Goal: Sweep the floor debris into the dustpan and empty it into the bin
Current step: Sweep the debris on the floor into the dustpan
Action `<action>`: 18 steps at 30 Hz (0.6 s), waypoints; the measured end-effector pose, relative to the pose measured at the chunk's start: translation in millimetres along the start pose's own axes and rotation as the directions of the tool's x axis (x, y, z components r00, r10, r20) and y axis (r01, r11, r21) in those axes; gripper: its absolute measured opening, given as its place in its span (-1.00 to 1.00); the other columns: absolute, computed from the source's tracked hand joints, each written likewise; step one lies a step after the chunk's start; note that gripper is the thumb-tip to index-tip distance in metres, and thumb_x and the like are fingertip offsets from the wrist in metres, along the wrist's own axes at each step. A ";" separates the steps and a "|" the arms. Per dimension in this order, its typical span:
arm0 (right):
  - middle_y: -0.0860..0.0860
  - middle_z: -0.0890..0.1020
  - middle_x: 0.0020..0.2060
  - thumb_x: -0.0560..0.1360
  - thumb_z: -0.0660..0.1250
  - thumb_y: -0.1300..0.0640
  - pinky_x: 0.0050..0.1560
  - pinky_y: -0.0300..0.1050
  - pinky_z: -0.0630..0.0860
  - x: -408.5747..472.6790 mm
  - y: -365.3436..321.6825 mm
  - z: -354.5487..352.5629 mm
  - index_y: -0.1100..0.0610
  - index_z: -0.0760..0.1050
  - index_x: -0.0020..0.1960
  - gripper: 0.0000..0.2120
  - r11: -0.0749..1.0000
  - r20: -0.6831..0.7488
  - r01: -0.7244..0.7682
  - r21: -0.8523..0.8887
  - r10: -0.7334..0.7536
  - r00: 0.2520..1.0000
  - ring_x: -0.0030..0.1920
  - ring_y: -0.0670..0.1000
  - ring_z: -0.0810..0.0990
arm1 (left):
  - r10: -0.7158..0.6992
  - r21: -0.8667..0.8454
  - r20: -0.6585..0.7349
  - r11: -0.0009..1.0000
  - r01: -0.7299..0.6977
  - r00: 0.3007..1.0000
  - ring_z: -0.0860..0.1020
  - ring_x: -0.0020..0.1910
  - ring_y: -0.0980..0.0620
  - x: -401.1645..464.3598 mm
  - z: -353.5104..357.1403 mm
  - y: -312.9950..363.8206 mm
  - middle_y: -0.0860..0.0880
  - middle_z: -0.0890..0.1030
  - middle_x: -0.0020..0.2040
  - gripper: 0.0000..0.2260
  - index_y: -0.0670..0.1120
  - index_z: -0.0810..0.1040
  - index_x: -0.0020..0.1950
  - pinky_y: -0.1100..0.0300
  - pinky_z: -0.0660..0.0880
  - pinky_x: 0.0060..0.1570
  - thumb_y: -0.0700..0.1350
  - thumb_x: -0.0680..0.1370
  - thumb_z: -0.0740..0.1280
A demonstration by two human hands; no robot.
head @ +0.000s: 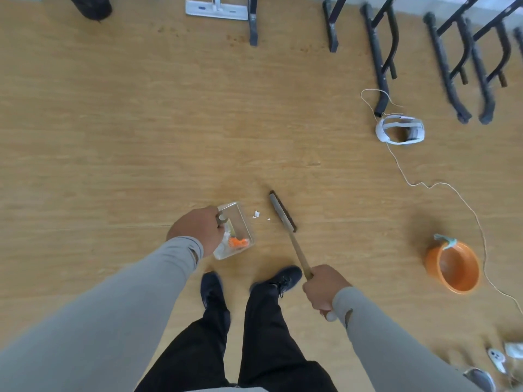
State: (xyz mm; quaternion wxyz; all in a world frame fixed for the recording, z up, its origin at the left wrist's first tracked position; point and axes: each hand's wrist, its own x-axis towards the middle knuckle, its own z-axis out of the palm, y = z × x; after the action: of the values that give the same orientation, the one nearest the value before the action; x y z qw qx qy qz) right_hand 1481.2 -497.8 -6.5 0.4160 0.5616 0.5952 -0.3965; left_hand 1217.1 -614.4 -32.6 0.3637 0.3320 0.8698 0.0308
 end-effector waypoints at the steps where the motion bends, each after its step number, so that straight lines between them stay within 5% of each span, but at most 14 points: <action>1: 0.08 0.46 -0.37 0.52 0.17 0.31 -0.45 -0.18 0.37 -4.6 -1.0 3.3 0.19 0.51 0.07 -0.80 1.000 0.033 0.017 -0.020 -0.016 0.999 -0.48 0.08 0.42 | 0.002 0.003 -0.009 1.000 -0.002 1.000 0.58 -0.17 -0.04 3.0 -0.9 0.4 0.04 0.58 -0.13 -0.88 0.03 0.49 0.08 0.12 0.45 -0.26 0.03 0.63 0.23; 8: 0.06 0.50 -0.42 0.58 0.31 0.21 -0.46 -0.15 0.33 -55.6 55.0 -72.4 -0.03 0.43 0.45 -0.55 0.948 0.065 0.003 0.317 -0.025 0.998 -0.45 0.01 0.37 | 0.019 0.000 -0.033 1.000 -0.019 0.999 0.57 -0.17 -0.06 8.5 -4.4 1.8 0.06 0.53 -0.20 -0.85 0.04 0.53 0.15 0.11 0.46 -0.25 0.02 0.63 0.24; 18: 0.17 0.53 -0.35 0.55 0.20 0.26 -0.39 -0.09 0.41 -17.9 7.7 -37.9 0.10 0.47 0.37 -0.60 0.979 -0.024 0.022 0.201 -0.017 1.000 -0.41 0.11 0.42 | 0.024 0.006 -0.043 1.000 -0.024 0.999 0.55 -0.20 -0.02 1.9 -3.0 -7.3 0.09 0.51 -0.23 -0.82 0.02 0.53 0.16 0.14 0.38 -0.31 0.04 0.64 0.23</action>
State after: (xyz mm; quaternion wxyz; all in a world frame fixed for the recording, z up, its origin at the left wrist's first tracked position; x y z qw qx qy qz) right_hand 1487.4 -467.9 23.2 0.3464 0.5994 0.5621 -0.4524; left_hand 1210.1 -618.4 -33.7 0.3437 0.3427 0.8734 0.0397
